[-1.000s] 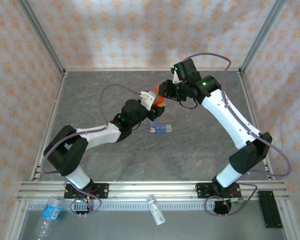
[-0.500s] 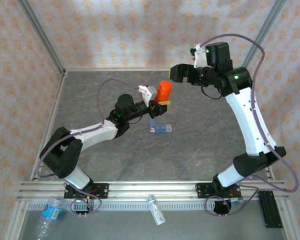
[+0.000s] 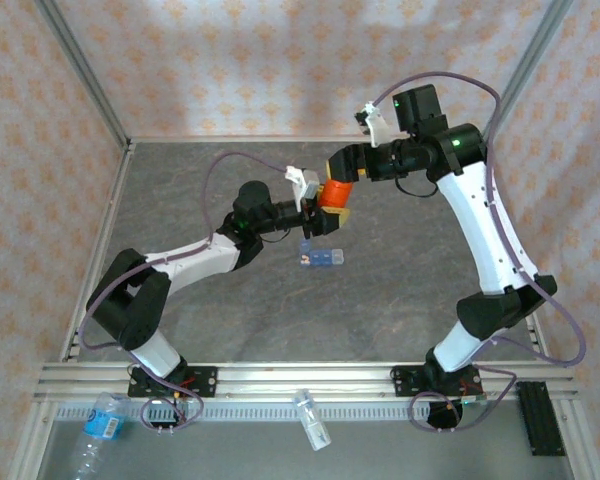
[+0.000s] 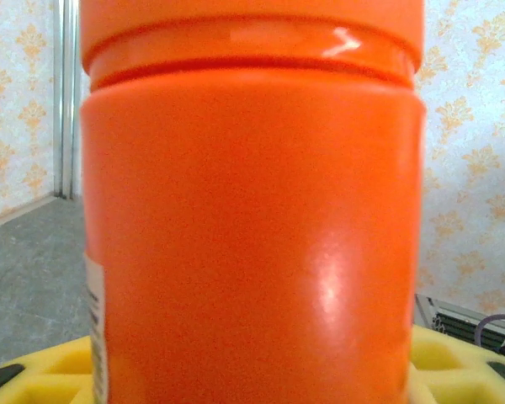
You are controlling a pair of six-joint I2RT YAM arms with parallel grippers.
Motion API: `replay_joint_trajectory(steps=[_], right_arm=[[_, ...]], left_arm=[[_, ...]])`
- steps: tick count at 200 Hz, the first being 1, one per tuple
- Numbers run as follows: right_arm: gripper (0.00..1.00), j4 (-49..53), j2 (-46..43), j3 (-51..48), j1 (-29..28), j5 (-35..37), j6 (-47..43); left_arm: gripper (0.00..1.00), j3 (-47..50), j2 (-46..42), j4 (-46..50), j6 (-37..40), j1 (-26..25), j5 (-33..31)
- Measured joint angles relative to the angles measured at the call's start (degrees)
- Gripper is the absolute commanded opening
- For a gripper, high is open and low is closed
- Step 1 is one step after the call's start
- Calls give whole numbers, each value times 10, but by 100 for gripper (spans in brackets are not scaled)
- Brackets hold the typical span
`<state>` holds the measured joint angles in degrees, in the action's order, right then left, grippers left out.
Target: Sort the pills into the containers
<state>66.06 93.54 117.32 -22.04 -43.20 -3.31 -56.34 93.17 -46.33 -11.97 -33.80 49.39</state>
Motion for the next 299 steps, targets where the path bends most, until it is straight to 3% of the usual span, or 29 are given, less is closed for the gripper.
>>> replay_joint_trajectory(steps=[47,113,161,195,236,259,286,299], right_arm=[[67,1,0,-8,-6,-8,-2],[43,-9,-7,-43,-9,-1,-7],[26,-63,-34,-98,-12,20,46],[26,-139,-52,-162,-40,100,127],[26,-192,-61,-218,-88,216,238],[33,-205,-63,-226,-95,238,278],[65,-192,-59,-205,-97,245,279],[73,-197,-61,-196,-91,241,277]], left_arm=[[0,-2,0,0,-2,0,2],[0,-2,2,11,-5,0,10],[0,-2,4,24,-4,0,2],[0,11,3,47,20,-1,-59],[0,38,-4,78,86,-18,-197],[0,44,-5,75,109,-25,-251],[0,44,-7,60,125,-29,-274],[0,44,-11,51,125,-29,-266]])
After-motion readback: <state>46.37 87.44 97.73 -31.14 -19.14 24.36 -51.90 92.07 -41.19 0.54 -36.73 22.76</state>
